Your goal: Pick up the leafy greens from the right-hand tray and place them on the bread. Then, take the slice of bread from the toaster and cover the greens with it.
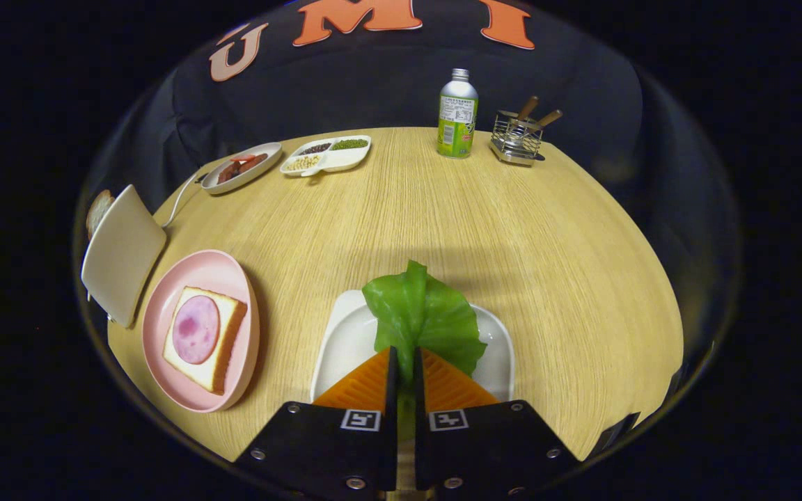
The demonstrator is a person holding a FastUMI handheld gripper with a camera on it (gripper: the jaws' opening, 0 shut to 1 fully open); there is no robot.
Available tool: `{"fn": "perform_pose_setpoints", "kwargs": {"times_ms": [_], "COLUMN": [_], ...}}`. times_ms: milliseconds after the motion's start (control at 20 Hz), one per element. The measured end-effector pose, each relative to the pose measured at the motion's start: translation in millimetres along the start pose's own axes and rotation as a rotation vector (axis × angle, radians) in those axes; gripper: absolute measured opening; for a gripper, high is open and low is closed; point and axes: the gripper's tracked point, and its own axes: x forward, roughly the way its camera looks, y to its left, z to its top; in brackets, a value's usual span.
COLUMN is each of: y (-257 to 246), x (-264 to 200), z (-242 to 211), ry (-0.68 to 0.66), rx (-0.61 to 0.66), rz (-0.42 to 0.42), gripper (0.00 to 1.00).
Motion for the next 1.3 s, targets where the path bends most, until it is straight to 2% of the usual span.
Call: {"fn": "perform_pose_setpoints", "kwargs": {"times_ms": [50, 250, 450, 750, 1100, 1300], "y": [3, 15, 31, 89, 141, 165], "x": [-2, -14, -35, -52, -47, -28], "z": [0, 12, 36, 57, 46, 18], "ry": [0.003, -0.045, -0.139, -0.244, -0.224, -0.122], "rx": [0.037, 0.113, 0.100, 0.053, -0.076, -0.146], "rz": [0.028, 0.136, 0.199, 0.336, 0.382, 0.386], "gripper": [0.05, 0.03, 0.03, 0.03, 0.03, 0.04]}}
